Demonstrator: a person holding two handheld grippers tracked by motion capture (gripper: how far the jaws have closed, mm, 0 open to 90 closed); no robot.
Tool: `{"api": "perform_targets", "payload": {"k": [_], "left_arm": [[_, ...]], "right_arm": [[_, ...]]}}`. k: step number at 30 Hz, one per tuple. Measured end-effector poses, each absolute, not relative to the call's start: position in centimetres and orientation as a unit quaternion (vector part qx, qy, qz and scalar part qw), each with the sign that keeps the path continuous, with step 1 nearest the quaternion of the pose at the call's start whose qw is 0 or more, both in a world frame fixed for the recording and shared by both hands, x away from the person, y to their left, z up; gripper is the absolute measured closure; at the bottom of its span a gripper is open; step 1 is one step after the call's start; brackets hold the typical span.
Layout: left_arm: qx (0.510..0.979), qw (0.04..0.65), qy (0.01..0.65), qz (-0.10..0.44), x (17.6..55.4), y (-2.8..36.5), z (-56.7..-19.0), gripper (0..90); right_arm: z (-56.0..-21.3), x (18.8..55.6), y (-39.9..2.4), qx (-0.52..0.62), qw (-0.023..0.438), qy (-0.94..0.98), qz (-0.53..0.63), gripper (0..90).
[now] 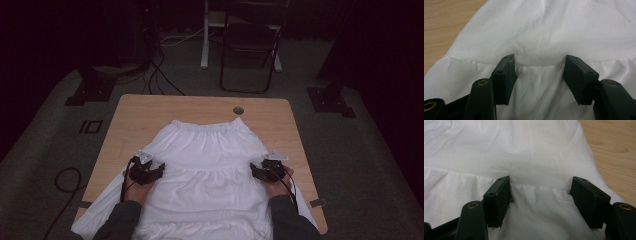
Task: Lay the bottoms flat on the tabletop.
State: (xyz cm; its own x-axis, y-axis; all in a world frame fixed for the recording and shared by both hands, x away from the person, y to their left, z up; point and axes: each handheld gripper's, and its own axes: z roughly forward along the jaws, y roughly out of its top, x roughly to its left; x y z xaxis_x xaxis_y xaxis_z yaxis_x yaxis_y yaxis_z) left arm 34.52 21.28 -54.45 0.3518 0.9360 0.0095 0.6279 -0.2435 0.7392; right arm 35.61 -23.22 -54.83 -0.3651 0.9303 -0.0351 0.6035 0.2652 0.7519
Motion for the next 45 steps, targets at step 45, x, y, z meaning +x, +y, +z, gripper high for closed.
{"api": "perform_targets", "payload": {"k": [45], "left_arm": [[0.748,0.325,0.528,0.237,46.0,19.9,-54.3,42.8]], "right_arm": [[-54.7,46.1,-23.7,0.538,0.258,0.735,0.323,33.2]]}}
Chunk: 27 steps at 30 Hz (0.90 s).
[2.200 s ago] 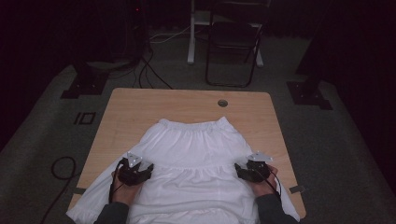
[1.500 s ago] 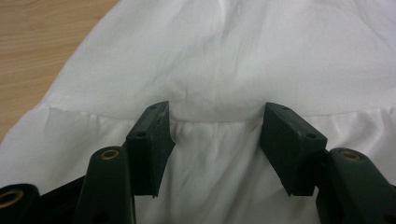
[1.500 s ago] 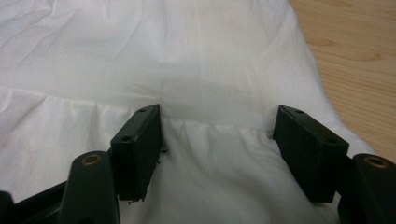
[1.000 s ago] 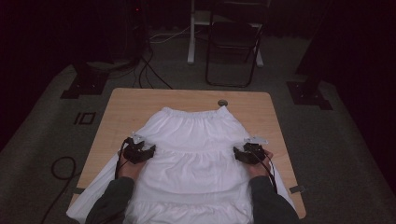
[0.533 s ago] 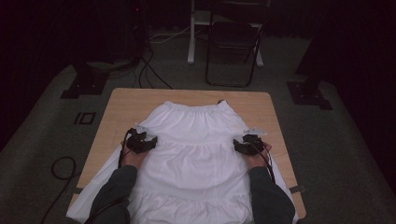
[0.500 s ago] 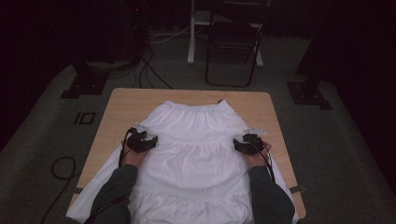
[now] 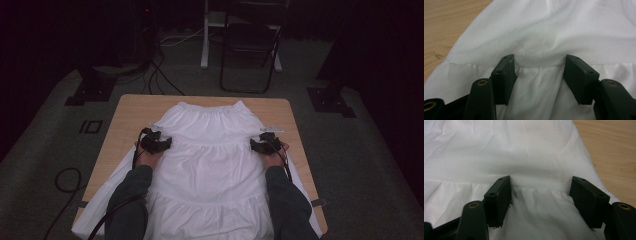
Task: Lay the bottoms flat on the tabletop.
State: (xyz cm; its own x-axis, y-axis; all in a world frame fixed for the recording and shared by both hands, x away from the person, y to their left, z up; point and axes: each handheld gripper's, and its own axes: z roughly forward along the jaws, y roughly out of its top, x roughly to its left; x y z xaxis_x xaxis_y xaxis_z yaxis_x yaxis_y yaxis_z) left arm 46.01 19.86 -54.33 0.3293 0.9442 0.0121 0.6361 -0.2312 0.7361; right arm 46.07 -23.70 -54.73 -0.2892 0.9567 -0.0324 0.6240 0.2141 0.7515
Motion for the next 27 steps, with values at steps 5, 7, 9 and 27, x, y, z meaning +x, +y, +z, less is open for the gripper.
{"api": "perform_targets", "payload": {"k": [5,7,9,27], "left_arm": [[0.745,0.323,0.533,0.239,47.2,19.5,-54.3,42.2],[0.743,0.323,0.535,0.239,47.5,19.3,-54.3,41.9],[0.74,0.321,0.539,0.241,47.7,19.2,-54.3,41.7],[0.792,0.309,0.465,0.248,43.4,19.3,-50.3,43.2]], "right_arm": [[-54.7,47.3,-23.5,0.54,0.26,0.733,0.321,33.0],[-54.7,47.8,-23.5,0.542,0.26,0.732,0.32,32.8],[-54.7,48.3,-23.6,0.542,0.261,0.732,0.32,32.3],[-52.2,45.5,-24.5,0.536,0.257,0.737,0.321,33.0]]}}
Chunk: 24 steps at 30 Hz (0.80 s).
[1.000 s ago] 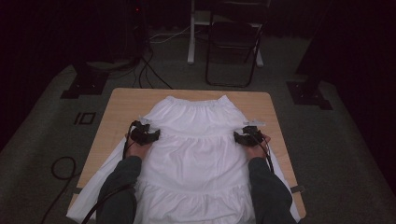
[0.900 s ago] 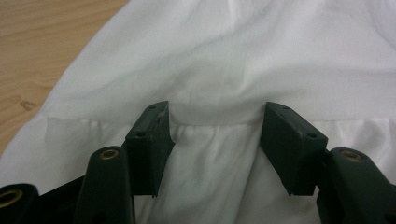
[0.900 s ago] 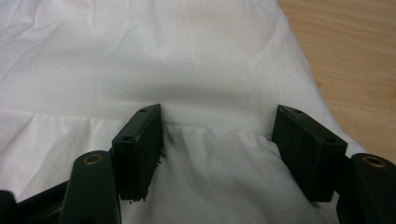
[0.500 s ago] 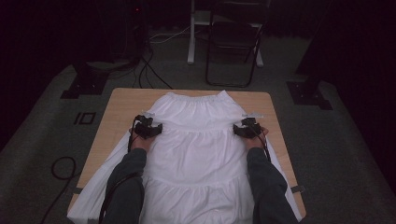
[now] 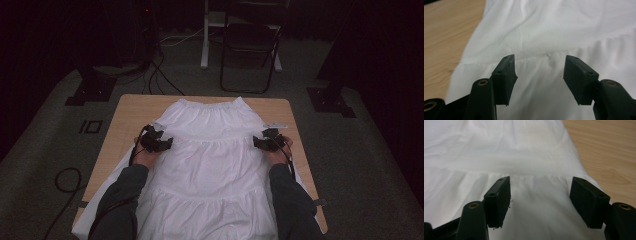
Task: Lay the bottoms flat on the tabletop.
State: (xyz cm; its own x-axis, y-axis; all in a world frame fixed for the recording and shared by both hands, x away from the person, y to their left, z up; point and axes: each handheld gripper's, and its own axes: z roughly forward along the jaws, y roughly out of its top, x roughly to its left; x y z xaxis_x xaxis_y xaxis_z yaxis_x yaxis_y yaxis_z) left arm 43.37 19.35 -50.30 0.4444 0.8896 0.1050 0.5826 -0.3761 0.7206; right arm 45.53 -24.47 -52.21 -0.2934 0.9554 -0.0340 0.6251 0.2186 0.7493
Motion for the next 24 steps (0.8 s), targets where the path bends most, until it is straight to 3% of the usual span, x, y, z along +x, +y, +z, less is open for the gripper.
{"api": "perform_targets", "payload": {"k": [10,24], "left_arm": [[0.787,0.341,0.443,0.26,36.7,22.6,-46.5,42.9],[0.754,0.278,0.512,0.303,27.9,30.1,-49.4,50.4]], "right_arm": [[-50.1,38.9,-27.2,0.519,0.245,0.74,0.35,33.9],[-51.8,29.9,-29.3,0.516,0.249,0.747,0.337,34.3]]}}
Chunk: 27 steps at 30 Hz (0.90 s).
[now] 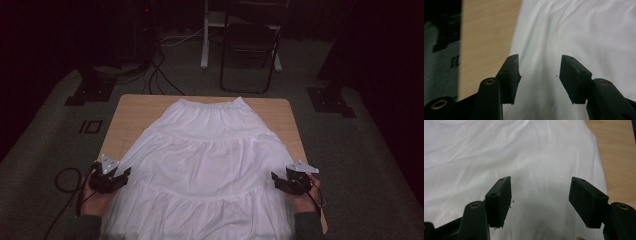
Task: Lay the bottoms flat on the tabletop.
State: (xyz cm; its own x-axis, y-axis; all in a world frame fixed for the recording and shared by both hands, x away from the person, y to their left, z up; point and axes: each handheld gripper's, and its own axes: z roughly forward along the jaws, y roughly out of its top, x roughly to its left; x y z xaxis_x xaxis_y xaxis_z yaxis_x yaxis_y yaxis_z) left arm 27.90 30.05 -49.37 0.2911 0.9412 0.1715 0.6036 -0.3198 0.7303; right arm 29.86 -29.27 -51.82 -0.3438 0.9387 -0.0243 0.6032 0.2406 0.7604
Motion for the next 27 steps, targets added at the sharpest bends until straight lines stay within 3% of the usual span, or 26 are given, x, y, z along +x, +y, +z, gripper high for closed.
{"api": "perform_targets", "payload": {"k": [7,13,18,24,27], "left_arm": [[0.725,0.247,0.567,0.305,25.1,32.7,-52.3,57.8],[0.715,0.236,0.584,0.303,23.6,33.6,-53.7,48.5],[0.7,0.232,0.597,0.315,22.3,34.6,-53.3,48.1],[0.693,0.241,0.613,0.293,21.7,35.9,-53.6,56.6],[0.701,0.252,0.605,0.28,21.8,35.8,-53.7,56.4]], "right_arm": [[-52.7,27.7,-30.2,0.531,0.248,0.736,0.337,34.3],[-52.9,26.6,-30.8,0.537,0.255,0.733,0.332,34.4],[-52.8,26.1,-31.5,0.543,0.26,0.726,0.332,34.6],[-52.9,25.8,-32.1,0.551,0.262,0.72,0.332,35.4],[-53.0,25.8,-32.1,0.551,0.261,0.72,0.332,35.4]]}}
